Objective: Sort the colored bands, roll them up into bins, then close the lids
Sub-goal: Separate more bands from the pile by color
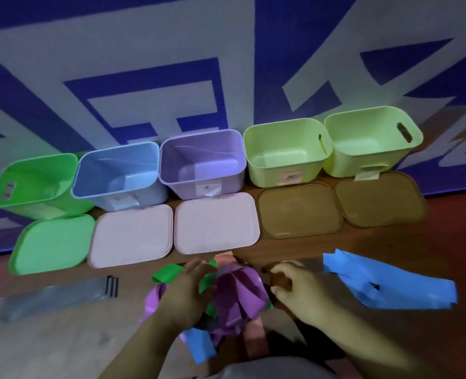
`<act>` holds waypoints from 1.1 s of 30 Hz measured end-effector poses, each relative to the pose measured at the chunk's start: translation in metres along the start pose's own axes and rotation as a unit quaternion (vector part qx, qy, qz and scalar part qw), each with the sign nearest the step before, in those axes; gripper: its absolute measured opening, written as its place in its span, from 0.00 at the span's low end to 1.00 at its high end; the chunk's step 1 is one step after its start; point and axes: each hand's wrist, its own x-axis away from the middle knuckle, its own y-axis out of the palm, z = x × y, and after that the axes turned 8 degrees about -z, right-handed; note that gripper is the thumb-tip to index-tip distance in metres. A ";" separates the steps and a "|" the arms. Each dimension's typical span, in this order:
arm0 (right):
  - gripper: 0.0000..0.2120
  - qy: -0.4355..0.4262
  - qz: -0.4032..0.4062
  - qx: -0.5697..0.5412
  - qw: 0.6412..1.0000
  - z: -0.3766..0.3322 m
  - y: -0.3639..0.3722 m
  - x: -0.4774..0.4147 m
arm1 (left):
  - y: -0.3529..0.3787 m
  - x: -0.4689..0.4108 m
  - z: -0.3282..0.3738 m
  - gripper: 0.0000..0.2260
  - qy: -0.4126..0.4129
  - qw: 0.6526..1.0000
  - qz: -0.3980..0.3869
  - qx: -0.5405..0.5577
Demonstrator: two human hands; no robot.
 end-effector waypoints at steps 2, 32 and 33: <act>0.17 -0.013 -0.015 -0.011 1.000 -0.014 0.012 -0.005 | -0.003 0.009 -0.013 0.22 -0.022 1.000 -0.008 0.010; 0.11 0.079 0.056 -0.294 0.951 -0.048 -0.051 0.000 | -0.026 -0.024 0.009 0.07 0.037 0.937 -0.091 0.335; 0.10 0.083 0.071 -0.311 0.944 -0.047 -0.057 -0.001 | -0.028 -0.025 0.011 0.07 0.039 0.932 -0.112 0.344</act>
